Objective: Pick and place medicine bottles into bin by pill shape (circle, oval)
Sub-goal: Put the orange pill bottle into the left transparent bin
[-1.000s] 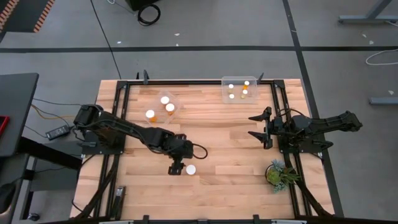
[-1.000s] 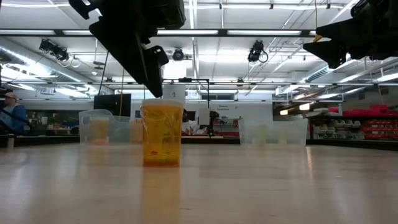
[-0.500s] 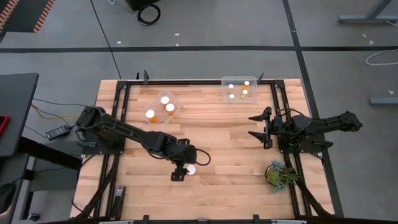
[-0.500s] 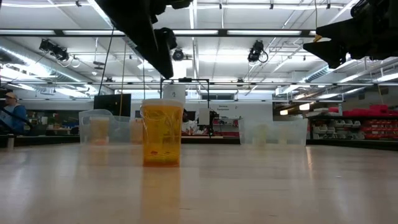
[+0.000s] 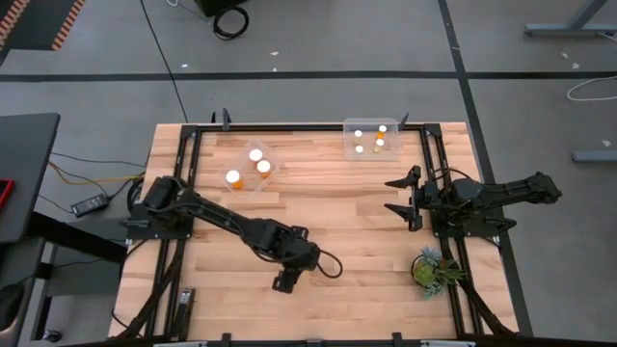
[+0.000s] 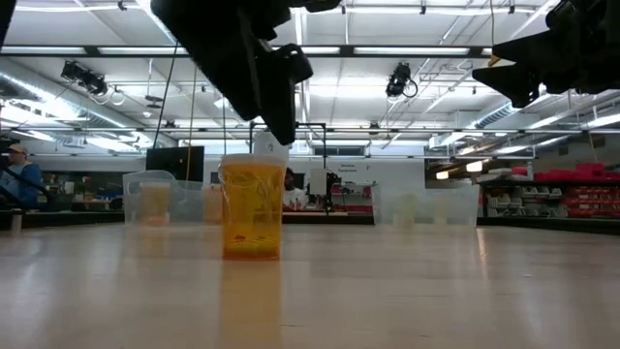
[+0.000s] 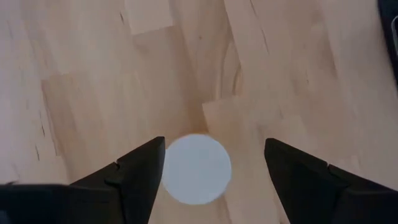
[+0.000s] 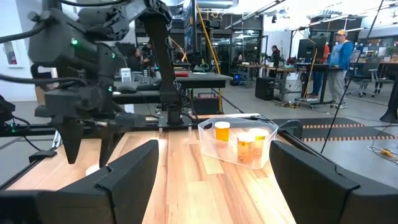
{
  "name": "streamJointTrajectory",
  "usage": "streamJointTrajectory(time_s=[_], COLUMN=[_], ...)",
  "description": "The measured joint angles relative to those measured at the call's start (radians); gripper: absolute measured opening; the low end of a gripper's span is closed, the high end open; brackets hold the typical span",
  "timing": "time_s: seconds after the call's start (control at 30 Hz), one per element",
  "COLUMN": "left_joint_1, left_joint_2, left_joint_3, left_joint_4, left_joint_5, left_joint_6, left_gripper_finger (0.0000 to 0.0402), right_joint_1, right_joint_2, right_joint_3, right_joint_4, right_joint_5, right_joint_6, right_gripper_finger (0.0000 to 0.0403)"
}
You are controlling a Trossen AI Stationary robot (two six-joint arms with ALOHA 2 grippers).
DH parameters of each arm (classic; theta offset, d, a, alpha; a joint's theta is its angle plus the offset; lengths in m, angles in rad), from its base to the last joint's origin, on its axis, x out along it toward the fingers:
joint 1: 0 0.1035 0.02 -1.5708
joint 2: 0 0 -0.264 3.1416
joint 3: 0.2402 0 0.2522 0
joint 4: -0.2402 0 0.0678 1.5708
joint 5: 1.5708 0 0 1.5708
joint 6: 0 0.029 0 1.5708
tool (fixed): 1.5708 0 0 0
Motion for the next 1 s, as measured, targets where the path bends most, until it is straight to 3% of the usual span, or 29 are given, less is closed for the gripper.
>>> streamJointTrajectory(time_s=[0.3, 0.47, 0.77, 1.0], left_joint_1=[-0.008, -0.014, -0.021, -0.021], left_joint_2=[0.041, 0.051, 0.076, 0.076], left_joint_3=[0.028, 0.028, 0.028, 0.028], left_joint_4=[-0.024, -0.036, -0.04, -0.062], left_joint_5=[-0.013, -0.079, -0.082, -0.082], left_joint_6=[0.119, 0.185, 0.218, 0.218], left_gripper_finger=[0.0334, 0.035, 0.0332, 0.029], right_joint_1=[0.0, 0.0, 0.0, 0.0], right_joint_2=[0.0, 0.0, 0.0, 0.0], right_joint_3=[0.0, 0.0, 0.0, 0.0], right_joint_4=[-0.008, -0.013, -0.022, -0.037], right_joint_5=[0.0, 0.0, 0.0, 0.0], right_joint_6=[0.0, 0.0, 0.0, 0.0], right_gripper_finger=[0.0314, 0.0314, 0.0314, 0.0314])
